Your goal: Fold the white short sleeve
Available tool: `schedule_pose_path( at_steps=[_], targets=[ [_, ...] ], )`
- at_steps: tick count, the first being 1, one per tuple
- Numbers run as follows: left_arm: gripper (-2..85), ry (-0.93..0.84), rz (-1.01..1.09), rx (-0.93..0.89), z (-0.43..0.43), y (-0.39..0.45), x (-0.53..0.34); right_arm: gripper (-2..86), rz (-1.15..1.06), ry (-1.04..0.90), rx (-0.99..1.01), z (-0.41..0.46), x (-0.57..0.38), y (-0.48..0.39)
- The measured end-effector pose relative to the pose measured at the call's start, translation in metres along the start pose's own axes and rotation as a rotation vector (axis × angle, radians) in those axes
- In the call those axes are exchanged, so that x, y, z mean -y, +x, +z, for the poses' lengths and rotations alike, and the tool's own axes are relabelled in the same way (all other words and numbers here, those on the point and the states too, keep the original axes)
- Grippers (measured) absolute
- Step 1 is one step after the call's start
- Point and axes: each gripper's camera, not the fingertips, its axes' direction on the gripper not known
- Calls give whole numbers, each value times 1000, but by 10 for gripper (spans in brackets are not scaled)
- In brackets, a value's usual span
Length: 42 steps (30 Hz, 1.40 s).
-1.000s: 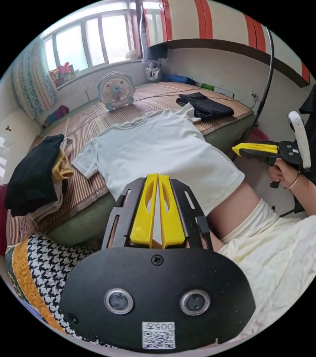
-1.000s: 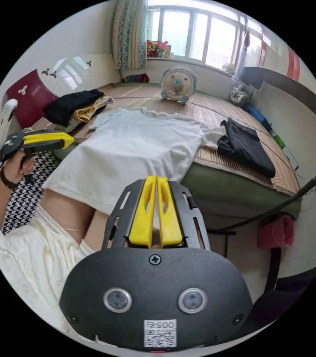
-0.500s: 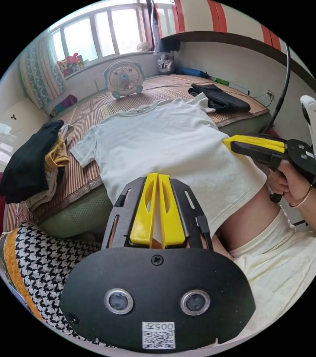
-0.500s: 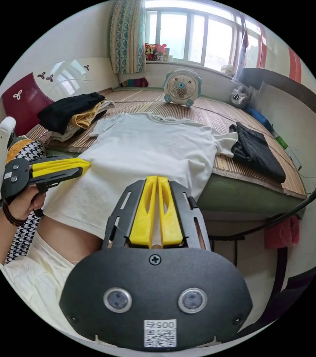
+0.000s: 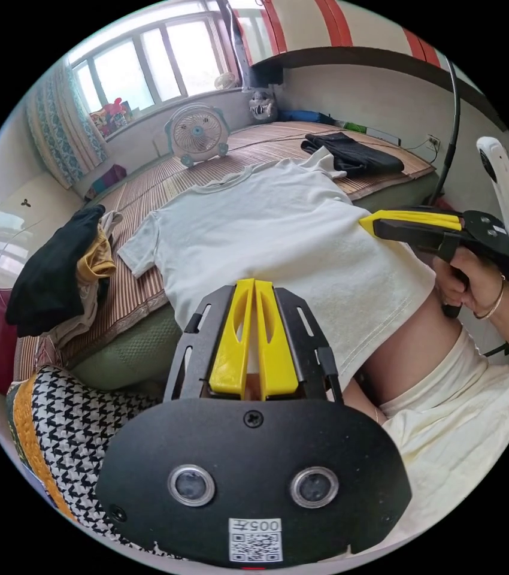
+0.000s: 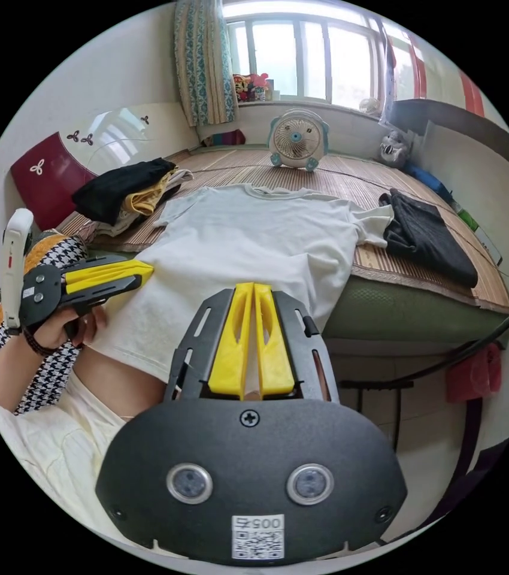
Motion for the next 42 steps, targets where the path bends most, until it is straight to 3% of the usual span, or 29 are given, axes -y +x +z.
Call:
schedule_pose_path(
  at_steps=[33, 42],
  targets=[
    [-1, 3, 16, 50, 7, 29, -5, 2, 11, 0, -21, 4, 0, 1],
    [-3, 9, -18, -17, 7, 20, -7, 2, 29, -1, 9, 7, 1, 3]
  ],
)
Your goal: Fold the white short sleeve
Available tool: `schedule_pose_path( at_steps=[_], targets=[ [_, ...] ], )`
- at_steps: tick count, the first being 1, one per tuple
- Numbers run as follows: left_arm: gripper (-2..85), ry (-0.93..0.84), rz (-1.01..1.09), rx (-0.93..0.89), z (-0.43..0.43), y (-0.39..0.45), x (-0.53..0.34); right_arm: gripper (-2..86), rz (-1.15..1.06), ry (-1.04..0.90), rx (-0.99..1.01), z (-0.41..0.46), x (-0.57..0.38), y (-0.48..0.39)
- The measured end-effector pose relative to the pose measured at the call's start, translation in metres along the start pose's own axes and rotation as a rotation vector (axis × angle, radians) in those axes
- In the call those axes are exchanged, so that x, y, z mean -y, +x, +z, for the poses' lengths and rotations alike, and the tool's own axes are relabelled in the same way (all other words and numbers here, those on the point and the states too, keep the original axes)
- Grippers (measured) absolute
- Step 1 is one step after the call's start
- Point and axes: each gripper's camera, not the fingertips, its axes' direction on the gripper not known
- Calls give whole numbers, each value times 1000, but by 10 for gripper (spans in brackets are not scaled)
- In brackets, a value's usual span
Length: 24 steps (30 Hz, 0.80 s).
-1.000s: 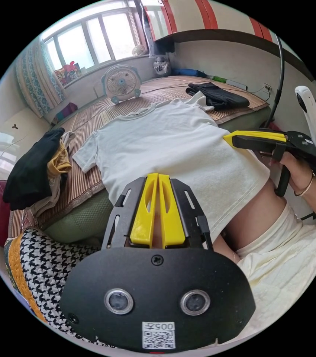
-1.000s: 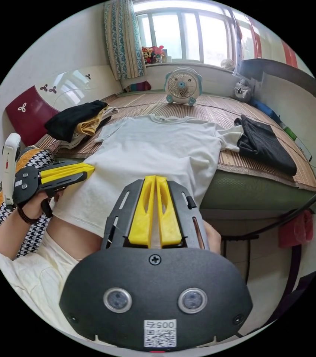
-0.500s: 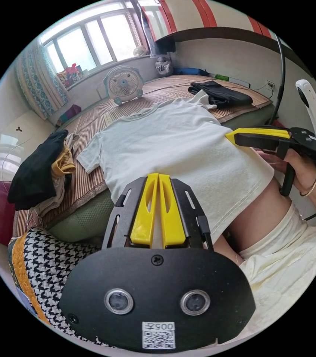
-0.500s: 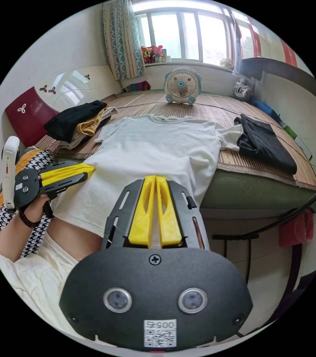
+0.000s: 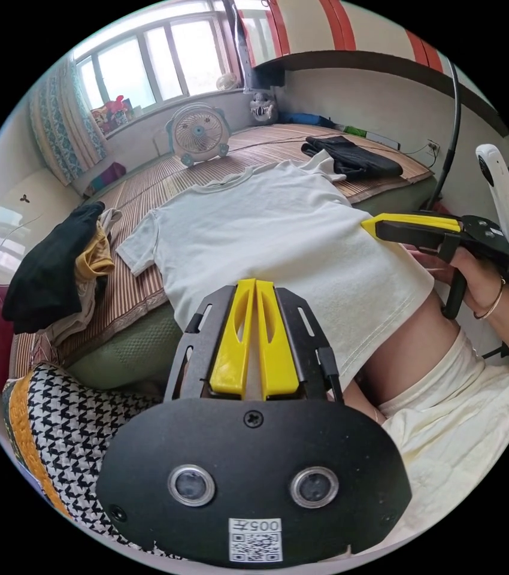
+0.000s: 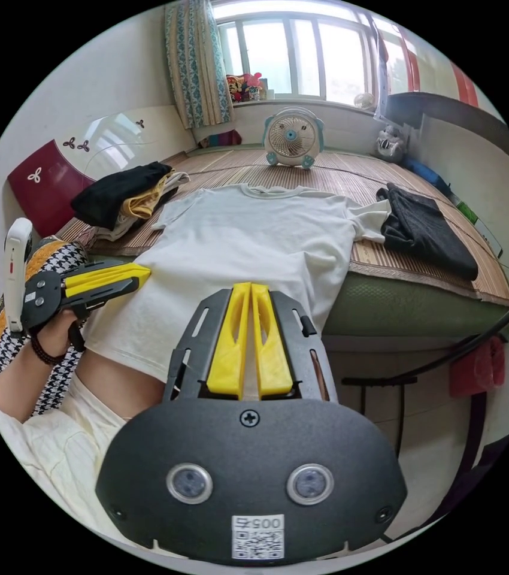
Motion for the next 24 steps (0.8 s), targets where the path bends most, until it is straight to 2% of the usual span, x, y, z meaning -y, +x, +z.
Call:
schedule_pose_path(
  at_steps=[12, 24],
  targets=[
    [-4, -1, 32, 68, 0, 9, 0, 2, -12, -5, -32, 6, 2, -12],
    [-3, 11, 7, 6, -1, -11, 0, 0, -34, -19, -88, 17, 7, -26]
  ],
)
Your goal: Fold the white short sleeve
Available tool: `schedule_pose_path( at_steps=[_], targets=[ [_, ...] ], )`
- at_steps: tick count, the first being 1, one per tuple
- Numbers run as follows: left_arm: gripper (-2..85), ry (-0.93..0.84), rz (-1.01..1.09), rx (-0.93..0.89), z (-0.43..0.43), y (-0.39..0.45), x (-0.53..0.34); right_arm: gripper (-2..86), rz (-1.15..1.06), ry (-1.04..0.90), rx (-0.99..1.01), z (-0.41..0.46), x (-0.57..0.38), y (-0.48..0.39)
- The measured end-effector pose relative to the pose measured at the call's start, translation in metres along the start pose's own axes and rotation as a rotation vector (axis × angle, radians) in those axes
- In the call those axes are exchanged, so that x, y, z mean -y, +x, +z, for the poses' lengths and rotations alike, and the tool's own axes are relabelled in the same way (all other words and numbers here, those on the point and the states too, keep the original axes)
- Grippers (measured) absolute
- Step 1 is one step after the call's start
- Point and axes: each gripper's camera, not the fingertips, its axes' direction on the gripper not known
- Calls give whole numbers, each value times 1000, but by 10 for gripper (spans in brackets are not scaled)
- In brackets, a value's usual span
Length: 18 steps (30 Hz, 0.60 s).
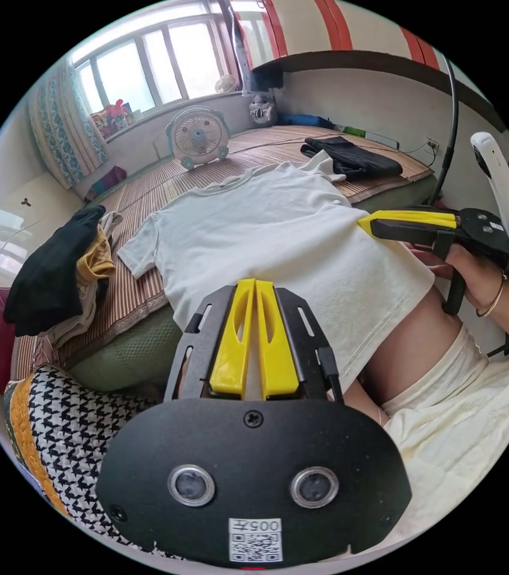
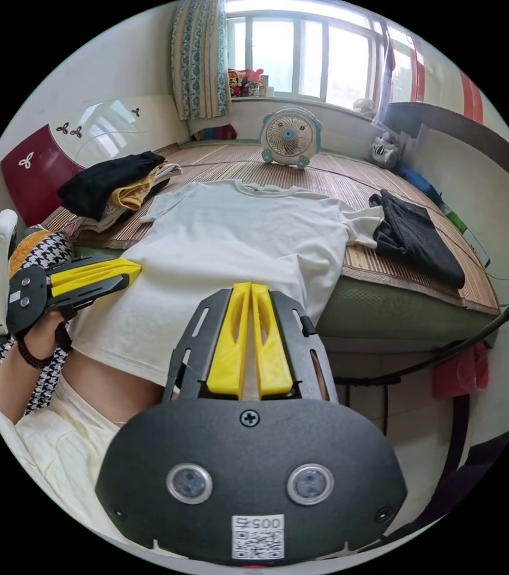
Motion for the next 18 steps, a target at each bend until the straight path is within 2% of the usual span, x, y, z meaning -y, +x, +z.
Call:
schedule_pose_path(
  at_steps=[18],
  targets=[
    [-1, -24, -37, -98, 2, -49, 9, -16, 20, -17, 11, 9, 7, 0]
  ],
)
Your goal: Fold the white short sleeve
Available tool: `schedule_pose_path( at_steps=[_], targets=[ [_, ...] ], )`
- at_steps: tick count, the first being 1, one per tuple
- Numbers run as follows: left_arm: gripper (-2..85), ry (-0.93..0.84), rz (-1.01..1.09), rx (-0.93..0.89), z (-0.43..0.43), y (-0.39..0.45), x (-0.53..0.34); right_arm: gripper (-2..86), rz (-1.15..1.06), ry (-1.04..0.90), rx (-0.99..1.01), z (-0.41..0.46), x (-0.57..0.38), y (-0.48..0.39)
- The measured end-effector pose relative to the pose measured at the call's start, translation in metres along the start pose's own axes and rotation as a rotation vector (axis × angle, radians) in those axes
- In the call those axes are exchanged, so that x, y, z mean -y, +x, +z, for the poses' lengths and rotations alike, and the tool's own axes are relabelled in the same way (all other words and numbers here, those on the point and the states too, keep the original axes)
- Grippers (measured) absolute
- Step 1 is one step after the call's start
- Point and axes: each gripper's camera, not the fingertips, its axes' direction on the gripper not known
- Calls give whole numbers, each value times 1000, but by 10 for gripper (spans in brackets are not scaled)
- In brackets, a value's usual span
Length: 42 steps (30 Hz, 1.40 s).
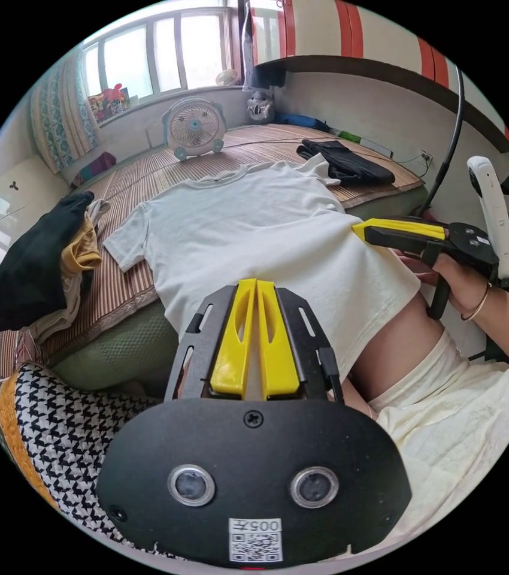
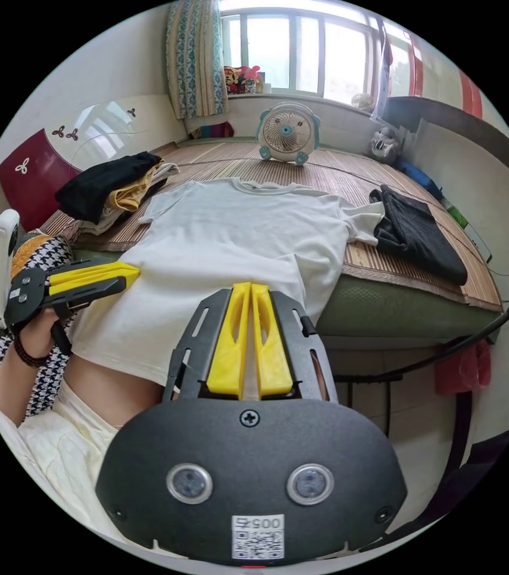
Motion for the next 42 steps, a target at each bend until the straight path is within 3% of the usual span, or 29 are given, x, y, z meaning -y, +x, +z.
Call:
schedule_pose_path(
  at_steps=[14, 20, 24, 31, 42],
  targets=[
    [-1, -26, -55, -43, -4, -48, 12, -14, -21, -49, -22, -8, 6, -12],
    [-1, -3, -143, -236, -2, -97, 11, -10, -25, -24, 44, -6, -5, -11],
    [-2, 38, -324, -380, 0, -138, 4, -10, -21, -13, 52, -6, -6, -8],
    [51, 274, -515, -162, -29, -198, -5, -9, -29, -3, 46, -5, -6, -5],
    [96, 198, -678, 0, 38, -309, 62, -9, 18, 1, 153, -5, -6, 23]
  ],
)
